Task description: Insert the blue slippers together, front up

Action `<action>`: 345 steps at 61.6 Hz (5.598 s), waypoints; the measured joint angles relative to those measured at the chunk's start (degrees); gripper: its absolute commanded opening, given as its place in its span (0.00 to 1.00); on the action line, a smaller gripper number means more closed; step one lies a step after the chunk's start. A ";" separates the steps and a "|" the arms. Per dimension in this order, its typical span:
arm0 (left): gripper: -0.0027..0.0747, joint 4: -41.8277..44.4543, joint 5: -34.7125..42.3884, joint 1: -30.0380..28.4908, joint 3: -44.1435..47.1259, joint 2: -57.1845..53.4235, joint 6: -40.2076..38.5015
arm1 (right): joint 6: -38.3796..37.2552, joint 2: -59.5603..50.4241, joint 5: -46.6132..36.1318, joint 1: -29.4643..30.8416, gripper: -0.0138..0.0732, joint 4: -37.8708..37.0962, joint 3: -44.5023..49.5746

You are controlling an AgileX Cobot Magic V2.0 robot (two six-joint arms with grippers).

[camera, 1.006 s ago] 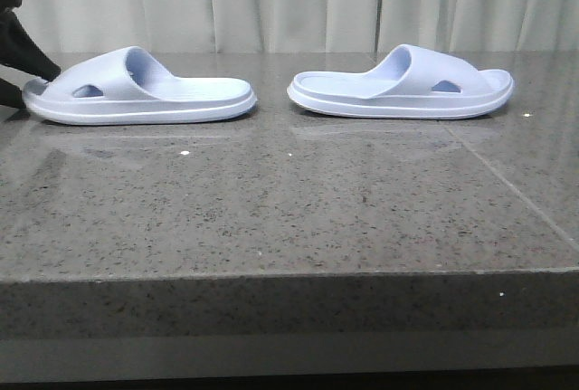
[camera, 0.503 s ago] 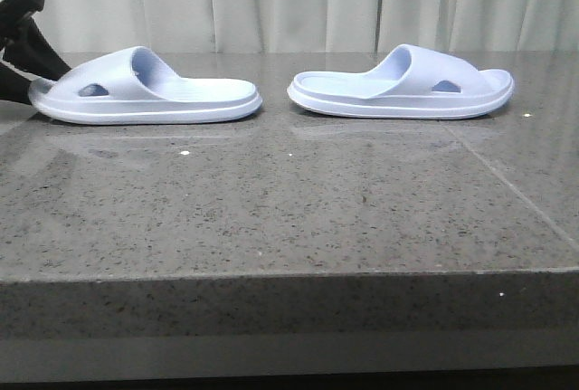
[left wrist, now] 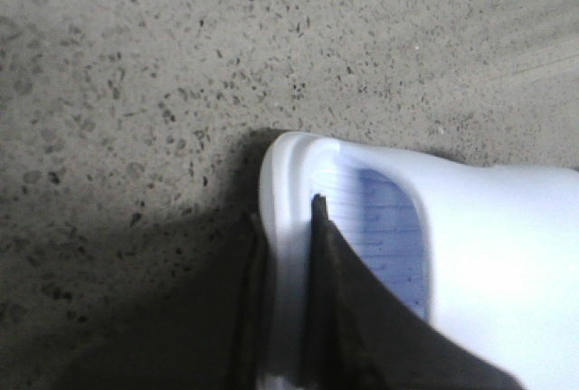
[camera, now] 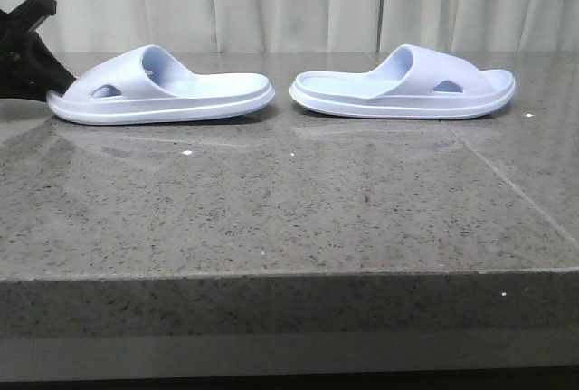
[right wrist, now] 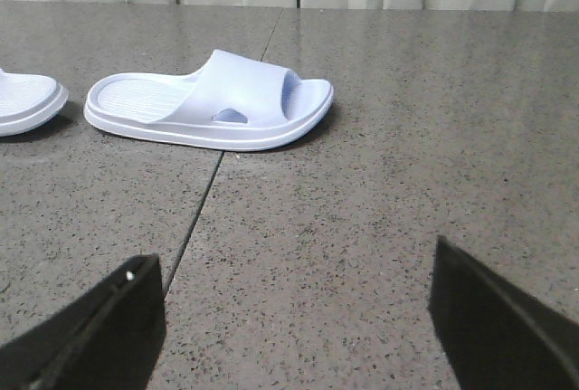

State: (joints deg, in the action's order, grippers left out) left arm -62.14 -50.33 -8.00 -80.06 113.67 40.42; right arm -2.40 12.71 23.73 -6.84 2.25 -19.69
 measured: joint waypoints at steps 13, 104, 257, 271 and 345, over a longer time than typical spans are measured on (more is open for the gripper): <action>0.01 -3.18 -3.43 -1.37 0.00 0.44 0.54 | 0.00 0.00 0.00 0.00 0.86 0.00 0.00; 0.01 -18.62 -17.07 -7.64 1.19 1.21 -2.91 | -2.32 13.90 -3.98 0.00 0.68 0.59 -3.59; 0.01 -18.49 -16.94 -7.64 1.23 1.21 -2.91 | 32.84 103.46 29.30 15.97 0.10 59.08 -65.86; 0.01 -18.49 -16.94 -7.64 1.23 1.21 -2.91 | 32.84 103.46 31.13 17.22 0.03 60.54 -65.86; 0.01 -23.29 -16.79 -2.45 1.23 1.21 -2.96 | 37.31 100.55 32.82 10.27 0.03 78.10 -65.63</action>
State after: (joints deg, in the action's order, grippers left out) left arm -85.43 -67.11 -10.45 -78.83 114.88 37.46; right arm 34.91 113.26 56.55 3.43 80.36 -85.32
